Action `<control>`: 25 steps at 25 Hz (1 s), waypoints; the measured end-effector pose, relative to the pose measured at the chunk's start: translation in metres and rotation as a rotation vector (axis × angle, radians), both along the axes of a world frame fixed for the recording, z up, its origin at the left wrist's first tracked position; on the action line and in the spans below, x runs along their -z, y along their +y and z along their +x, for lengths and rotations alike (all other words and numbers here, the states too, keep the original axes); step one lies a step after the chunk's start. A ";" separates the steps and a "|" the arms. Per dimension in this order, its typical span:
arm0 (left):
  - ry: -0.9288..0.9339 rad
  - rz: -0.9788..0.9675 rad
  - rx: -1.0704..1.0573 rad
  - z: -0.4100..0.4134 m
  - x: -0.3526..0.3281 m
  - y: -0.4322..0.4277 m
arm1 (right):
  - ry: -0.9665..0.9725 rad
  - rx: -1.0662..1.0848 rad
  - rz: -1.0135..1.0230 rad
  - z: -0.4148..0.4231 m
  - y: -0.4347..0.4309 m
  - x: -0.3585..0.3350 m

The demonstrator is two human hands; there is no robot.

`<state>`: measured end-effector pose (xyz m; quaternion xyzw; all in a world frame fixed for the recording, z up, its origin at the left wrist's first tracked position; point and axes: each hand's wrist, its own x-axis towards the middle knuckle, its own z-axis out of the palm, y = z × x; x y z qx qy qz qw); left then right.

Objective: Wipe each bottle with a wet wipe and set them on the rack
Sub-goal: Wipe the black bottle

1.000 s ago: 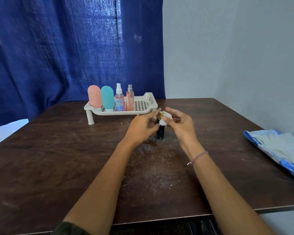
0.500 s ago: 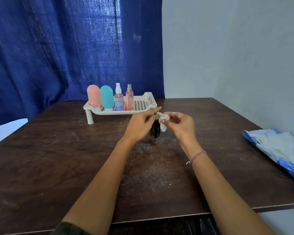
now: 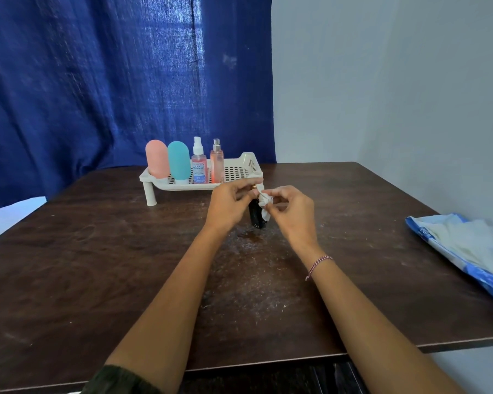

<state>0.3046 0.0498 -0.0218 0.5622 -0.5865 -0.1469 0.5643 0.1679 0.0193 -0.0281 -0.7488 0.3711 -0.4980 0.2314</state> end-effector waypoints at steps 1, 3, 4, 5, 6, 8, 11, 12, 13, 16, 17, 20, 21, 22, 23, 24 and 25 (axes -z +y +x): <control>0.023 0.000 0.000 0.000 -0.001 0.000 | 0.020 0.004 0.012 0.000 -0.001 0.001; 0.060 0.014 0.001 0.002 -0.002 0.001 | 0.076 0.024 0.057 -0.001 -0.005 0.002; 0.077 0.020 0.004 0.003 -0.002 0.001 | 0.102 0.033 0.081 -0.002 -0.006 0.003; 0.089 0.027 0.011 0.003 -0.003 0.001 | 0.115 0.037 0.095 -0.002 -0.007 0.004; 0.095 0.034 0.018 0.004 -0.003 0.001 | 0.110 0.036 0.093 -0.002 -0.007 0.004; 0.086 0.040 0.036 0.005 -0.004 0.001 | 0.075 0.014 0.032 -0.001 -0.004 0.003; 0.077 0.030 0.070 0.004 -0.005 0.001 | 0.088 -0.045 -0.090 0.002 -0.002 0.001; 0.078 0.032 0.064 0.004 -0.005 0.002 | 0.119 -0.052 -0.108 0.002 -0.002 0.001; 0.079 0.036 0.049 0.004 -0.005 0.002 | 0.148 -0.051 -0.115 0.003 -0.003 0.002; 0.086 0.044 -0.003 0.005 -0.005 0.003 | 0.224 -0.037 -0.120 0.001 -0.004 0.003; 0.095 0.048 -0.014 0.005 -0.005 0.003 | 0.251 -0.038 -0.130 0.001 -0.004 0.003; 0.163 0.088 0.026 0.009 -0.006 0.003 | 0.292 -0.060 -0.164 0.001 -0.001 0.002; 0.183 0.101 0.045 0.010 -0.005 0.003 | 0.286 -0.075 -0.174 0.001 0.000 0.002; 0.201 0.112 0.055 0.011 -0.005 0.003 | 0.278 -0.093 -0.184 0.002 0.001 0.001; 0.219 0.121 0.057 0.011 -0.005 0.002 | 0.277 -0.113 -0.190 0.002 0.002 0.001; 0.231 0.126 0.048 0.011 -0.004 0.002 | 0.284 -0.132 -0.190 0.002 0.002 0.001; 0.239 0.129 0.032 0.012 -0.004 0.001 | 0.302 -0.149 -0.185 0.002 0.002 0.001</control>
